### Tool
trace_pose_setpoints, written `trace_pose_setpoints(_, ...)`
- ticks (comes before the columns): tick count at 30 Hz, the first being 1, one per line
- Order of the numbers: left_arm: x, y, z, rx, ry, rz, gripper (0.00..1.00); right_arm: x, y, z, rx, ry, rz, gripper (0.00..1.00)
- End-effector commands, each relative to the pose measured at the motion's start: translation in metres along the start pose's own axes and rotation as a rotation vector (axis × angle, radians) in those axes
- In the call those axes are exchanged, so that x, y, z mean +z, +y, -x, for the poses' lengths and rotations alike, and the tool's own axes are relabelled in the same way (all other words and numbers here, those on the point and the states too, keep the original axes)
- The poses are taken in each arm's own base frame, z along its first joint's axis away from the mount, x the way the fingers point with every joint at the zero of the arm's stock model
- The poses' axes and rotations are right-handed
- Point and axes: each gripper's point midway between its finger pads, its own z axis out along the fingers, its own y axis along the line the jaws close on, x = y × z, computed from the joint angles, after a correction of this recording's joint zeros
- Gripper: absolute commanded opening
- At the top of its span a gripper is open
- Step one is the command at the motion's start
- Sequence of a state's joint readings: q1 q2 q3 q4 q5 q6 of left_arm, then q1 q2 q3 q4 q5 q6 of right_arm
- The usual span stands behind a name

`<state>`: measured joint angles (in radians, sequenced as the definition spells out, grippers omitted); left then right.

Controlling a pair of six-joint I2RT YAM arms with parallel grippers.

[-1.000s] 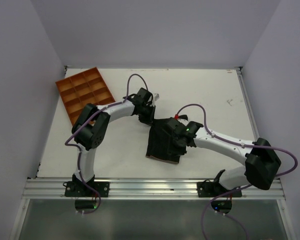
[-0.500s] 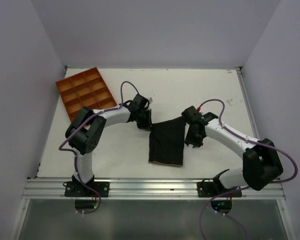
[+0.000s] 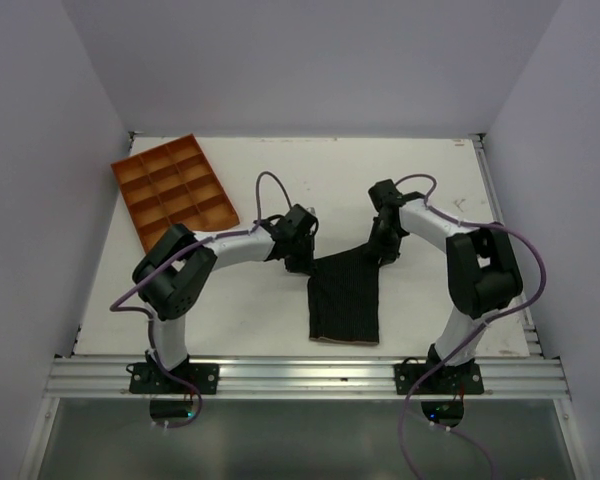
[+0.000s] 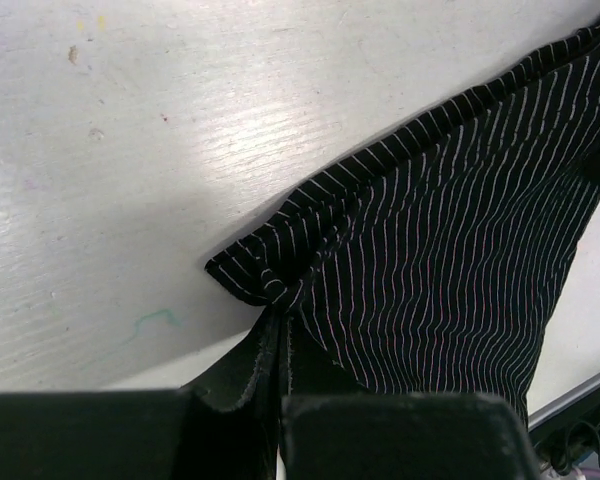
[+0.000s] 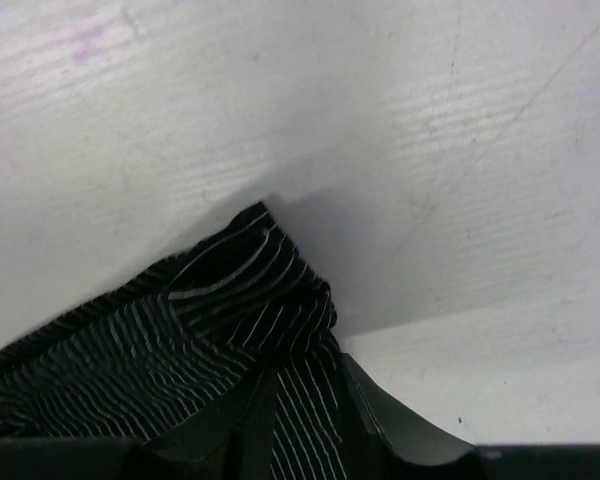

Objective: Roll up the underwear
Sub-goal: Fold the underwear

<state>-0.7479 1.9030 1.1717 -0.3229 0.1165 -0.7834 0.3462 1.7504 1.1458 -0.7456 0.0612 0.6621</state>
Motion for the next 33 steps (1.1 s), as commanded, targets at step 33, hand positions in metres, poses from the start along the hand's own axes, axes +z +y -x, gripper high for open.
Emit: trace_pose_setpoints(33, -0.013, -0.002, 0.035, -0.346, -0.037, -0.155, 0.0, -0.063, 0.047, -0.075, -0.507, -0.113, 0.141, 0.43)
